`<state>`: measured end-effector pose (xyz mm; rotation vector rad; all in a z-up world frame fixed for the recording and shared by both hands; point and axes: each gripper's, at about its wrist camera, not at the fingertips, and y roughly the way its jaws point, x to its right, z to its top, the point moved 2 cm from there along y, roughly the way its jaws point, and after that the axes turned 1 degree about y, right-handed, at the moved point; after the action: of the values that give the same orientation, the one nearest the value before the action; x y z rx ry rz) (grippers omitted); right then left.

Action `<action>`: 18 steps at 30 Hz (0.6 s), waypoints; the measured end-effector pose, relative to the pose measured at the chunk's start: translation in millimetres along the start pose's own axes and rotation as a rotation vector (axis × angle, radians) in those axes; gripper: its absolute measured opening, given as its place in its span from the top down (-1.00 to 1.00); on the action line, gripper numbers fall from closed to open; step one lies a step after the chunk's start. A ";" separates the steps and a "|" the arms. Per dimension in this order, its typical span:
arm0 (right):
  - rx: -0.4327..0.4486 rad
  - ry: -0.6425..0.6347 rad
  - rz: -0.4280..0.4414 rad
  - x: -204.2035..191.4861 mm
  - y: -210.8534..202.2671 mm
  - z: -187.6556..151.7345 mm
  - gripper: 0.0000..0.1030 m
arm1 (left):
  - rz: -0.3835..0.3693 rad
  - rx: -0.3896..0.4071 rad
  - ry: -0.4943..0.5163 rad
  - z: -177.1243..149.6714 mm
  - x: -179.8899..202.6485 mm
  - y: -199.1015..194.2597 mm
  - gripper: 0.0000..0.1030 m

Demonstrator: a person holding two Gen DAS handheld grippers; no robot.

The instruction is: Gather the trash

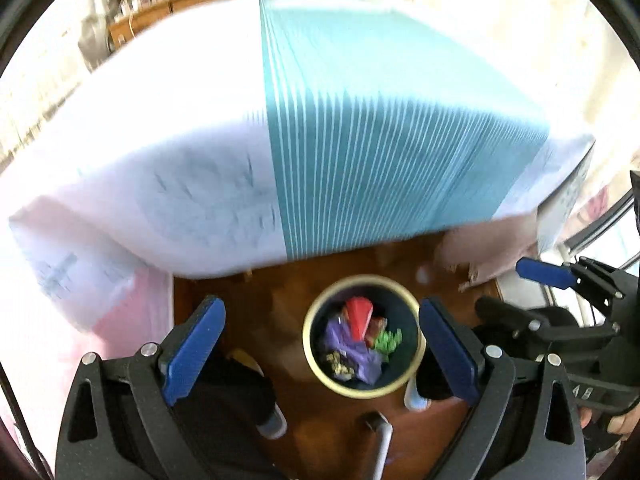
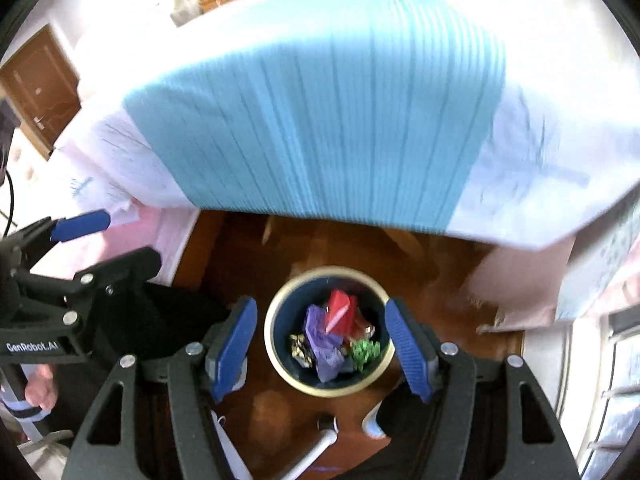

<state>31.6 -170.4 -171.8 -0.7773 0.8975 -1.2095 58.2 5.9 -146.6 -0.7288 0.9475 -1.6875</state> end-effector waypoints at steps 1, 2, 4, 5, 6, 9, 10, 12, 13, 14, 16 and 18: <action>0.025 -0.010 0.002 -4.0 -9.2 4.9 -0.30 | 0.007 0.020 0.001 5.4 0.4 -7.8 -0.87; 0.042 -0.013 0.003 -6.0 -15.2 8.2 -0.31 | 0.016 0.045 -0.001 11.8 0.8 -18.1 -0.87; 0.086 -0.011 0.008 -8.9 -31.4 16.8 -0.31 | 0.021 0.085 -0.005 20.6 1.7 -32.4 -0.87; 0.111 -0.005 0.013 -9.9 -40.8 21.6 -0.31 | 0.025 0.114 -0.009 26.3 2.0 -42.4 -0.87; 0.132 -0.001 0.016 -10.2 -48.3 24.9 -0.31 | 0.028 0.133 -0.011 31.0 2.9 -50.0 -0.87; 0.195 0.005 0.012 -11.6 -72.3 36.2 -0.31 | 0.026 0.184 -0.032 42.6 2.8 -70.9 -0.87; 0.214 0.008 0.008 -11.9 -79.0 38.7 -0.31 | 0.024 0.198 -0.040 45.3 2.9 -77.1 -0.87; 0.258 0.020 0.002 -12.0 -94.1 44.1 -0.31 | 0.026 0.219 -0.056 49.1 2.3 -88.4 -0.87; 0.276 0.026 0.001 -12.0 -100.7 46.1 -0.31 | 0.027 0.231 -0.069 50.5 1.8 -94.4 -0.87; 0.292 0.031 0.001 -11.7 -106.2 46.9 -0.31 | 0.027 0.240 -0.079 51.0 2.5 -99.0 -0.87; 0.328 0.036 -0.001 -13.1 -117.1 48.9 -0.31 | 0.040 0.260 -0.092 49.9 4.4 -107.4 -0.87; 0.357 0.035 -0.002 -16.6 -126.1 50.9 -0.31 | 0.079 0.286 -0.095 47.5 8.3 -112.8 -0.87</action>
<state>20.3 -176.7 -35.4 -0.4714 0.6822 -1.3414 41.1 5.3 -25.1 -0.5666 0.6427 -1.6600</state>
